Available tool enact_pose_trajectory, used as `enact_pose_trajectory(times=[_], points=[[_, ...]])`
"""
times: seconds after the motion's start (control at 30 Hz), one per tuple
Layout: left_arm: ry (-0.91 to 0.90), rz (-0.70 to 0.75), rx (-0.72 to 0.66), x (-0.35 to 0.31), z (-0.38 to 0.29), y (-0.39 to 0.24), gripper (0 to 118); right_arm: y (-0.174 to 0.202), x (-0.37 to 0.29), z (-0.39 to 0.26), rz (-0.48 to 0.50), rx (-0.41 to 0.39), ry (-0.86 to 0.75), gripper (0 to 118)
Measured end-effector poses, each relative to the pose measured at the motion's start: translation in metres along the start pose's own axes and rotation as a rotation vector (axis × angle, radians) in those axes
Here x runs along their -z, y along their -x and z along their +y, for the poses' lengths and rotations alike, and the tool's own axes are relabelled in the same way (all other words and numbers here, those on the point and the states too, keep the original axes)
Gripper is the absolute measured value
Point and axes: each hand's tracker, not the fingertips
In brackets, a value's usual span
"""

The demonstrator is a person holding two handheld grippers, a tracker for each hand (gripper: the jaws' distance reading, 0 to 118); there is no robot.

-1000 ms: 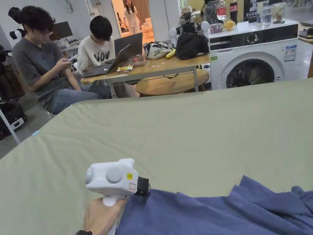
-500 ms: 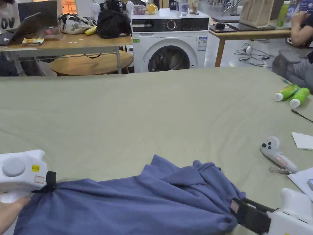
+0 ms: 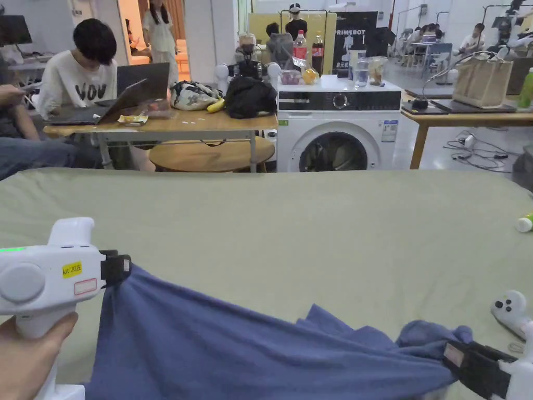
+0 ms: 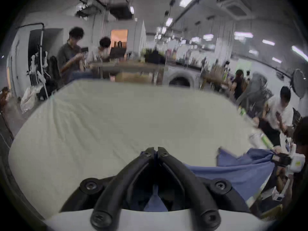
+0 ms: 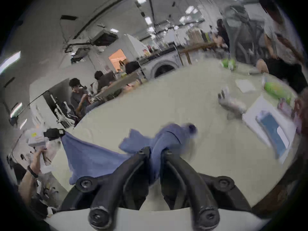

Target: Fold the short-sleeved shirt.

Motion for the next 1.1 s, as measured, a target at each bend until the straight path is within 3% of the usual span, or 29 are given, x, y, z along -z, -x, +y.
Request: enact_pose_trajectory(times=[0.2, 0.4, 0.57, 0.67, 0.8, 1.1], points=[[-0.243, -0.029, 0.024, -0.086, 0.067, 0.0, 0, 0.03, -0.014, 0.092, 0.029, -0.09, -0.135, 7], [-0.406, 0.001, 0.026, -0.108, 0.136, -0.014, 0, 0.079, -0.013, 0.182, 0.033, -0.18, -0.246, 5], [-0.448, 0.042, 0.038, -0.093, 0.194, -0.019, 0, 0.108, 0.011, 0.251, 0.005, -0.262, -0.304, 4], [-0.477, 0.082, 0.035, -0.075, 0.221, -0.02, 0, 0.115, 0.037, 0.287, -0.013, -0.266, -0.315, 4], [-0.44, 0.203, 0.137, -0.027, 0.243, -0.029, 0, 0.12, 0.084, 0.321, -0.036, -0.276, -0.323, 4], [-0.398, 0.197, 0.132, 0.042, 0.268, -0.02, 0, 0.122, 0.166, 0.359, -0.107, -0.296, -0.309, 4]])
